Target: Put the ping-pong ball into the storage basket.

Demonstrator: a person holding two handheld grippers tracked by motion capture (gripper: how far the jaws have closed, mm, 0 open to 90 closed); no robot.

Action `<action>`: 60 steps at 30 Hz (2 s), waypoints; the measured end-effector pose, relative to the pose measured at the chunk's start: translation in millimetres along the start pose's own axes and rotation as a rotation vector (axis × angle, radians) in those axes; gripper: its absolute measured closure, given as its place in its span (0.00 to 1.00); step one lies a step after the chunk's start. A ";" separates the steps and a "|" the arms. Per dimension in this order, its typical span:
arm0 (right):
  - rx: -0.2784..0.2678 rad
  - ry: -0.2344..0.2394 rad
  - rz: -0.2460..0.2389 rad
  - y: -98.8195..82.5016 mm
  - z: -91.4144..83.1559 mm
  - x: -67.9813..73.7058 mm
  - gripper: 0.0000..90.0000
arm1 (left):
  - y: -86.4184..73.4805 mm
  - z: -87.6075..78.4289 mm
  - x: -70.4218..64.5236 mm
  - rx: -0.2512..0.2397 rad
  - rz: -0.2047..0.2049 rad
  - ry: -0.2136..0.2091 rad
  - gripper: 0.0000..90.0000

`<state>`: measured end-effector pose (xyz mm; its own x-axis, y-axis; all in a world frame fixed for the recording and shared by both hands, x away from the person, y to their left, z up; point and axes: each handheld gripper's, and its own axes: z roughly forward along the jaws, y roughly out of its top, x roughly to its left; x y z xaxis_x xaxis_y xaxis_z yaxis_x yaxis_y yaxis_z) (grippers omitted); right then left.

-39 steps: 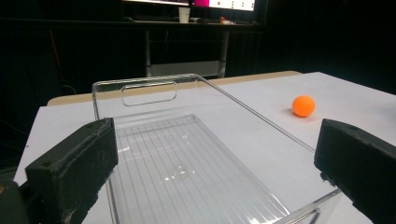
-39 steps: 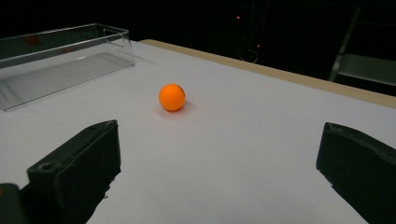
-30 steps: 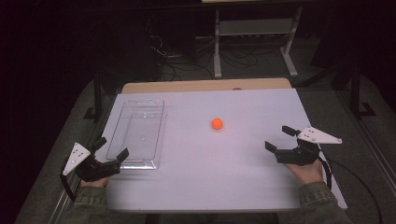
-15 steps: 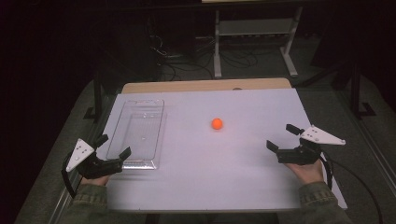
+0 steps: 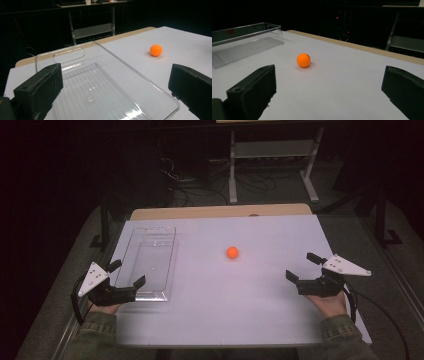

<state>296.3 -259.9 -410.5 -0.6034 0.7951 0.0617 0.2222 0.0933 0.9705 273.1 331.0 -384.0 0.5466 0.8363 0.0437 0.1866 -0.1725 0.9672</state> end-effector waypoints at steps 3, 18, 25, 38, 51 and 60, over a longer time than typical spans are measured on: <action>-0.001 -0.002 0.001 -0.1 0.1 -0.1 0.00 | 3.7 3.1 -0.4 0.012 0.006 -0.020 0.00; 0.003 0.010 0.002 -0.4 0.9 0.9 0.00 | 17.5 13.2 -4.6 0.057 0.056 -0.046 0.00; 0.013 0.014 -0.006 -0.9 2.4 2.5 0.00 | 20.9 19.2 -4.2 0.087 0.062 -0.059 0.00; 0.004 0.008 -0.006 -0.4 0.8 2.6 0.00 | 37.7 29.1 -5.4 0.112 0.092 -0.089 0.00; 0.005 0.014 -0.005 -0.4 0.4 3.1 0.00 | 53.2 38.8 -10.8 0.146 0.130 -0.130 0.00; 0.005 0.018 -0.004 -0.5 0.4 3.2 0.00 | 61.5 48.1 -15.8 0.173 0.146 -0.154 0.00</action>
<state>294.6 -257.2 -410.9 -0.6178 0.7839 0.0615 0.2233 0.1000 0.9696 315.2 282.2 -337.2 0.6932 0.7094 0.1278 0.2262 -0.3824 0.8959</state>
